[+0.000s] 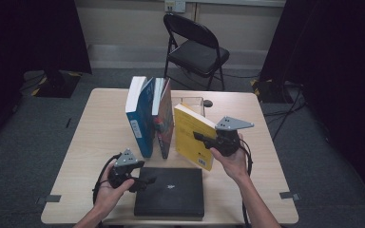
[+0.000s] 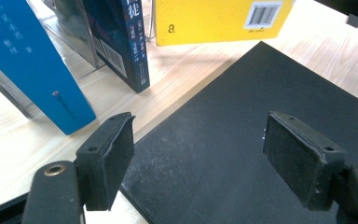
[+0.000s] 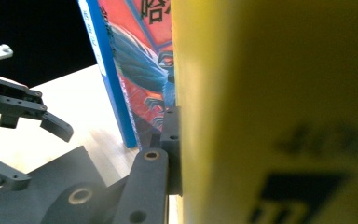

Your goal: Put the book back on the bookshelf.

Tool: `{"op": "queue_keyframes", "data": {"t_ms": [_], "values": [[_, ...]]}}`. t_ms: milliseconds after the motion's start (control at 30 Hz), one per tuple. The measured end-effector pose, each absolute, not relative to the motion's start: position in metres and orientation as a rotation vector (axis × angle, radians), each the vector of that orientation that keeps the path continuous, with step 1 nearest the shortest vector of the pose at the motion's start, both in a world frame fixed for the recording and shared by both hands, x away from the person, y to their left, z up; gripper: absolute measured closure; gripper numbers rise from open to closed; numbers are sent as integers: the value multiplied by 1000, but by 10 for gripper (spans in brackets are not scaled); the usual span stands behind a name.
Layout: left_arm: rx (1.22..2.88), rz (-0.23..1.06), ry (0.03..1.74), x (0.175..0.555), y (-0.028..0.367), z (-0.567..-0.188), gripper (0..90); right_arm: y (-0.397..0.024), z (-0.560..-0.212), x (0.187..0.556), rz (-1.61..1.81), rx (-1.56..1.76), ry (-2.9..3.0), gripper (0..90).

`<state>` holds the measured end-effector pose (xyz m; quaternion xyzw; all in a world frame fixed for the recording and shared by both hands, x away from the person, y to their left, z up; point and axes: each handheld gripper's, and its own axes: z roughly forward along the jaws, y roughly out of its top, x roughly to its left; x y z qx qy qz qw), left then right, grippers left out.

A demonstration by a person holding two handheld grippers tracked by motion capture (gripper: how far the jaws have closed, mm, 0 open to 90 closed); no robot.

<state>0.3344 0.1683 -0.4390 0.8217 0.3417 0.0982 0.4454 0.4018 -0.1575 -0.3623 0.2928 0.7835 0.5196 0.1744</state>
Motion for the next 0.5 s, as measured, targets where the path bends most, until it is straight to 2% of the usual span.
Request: {"op": "queue_keyframes", "data": {"t_ms": [500], "values": [[2017, 252, 874, 335, 171, -439, 246, -155, -387, 415, 1471, 879, 2219, 755]]}}
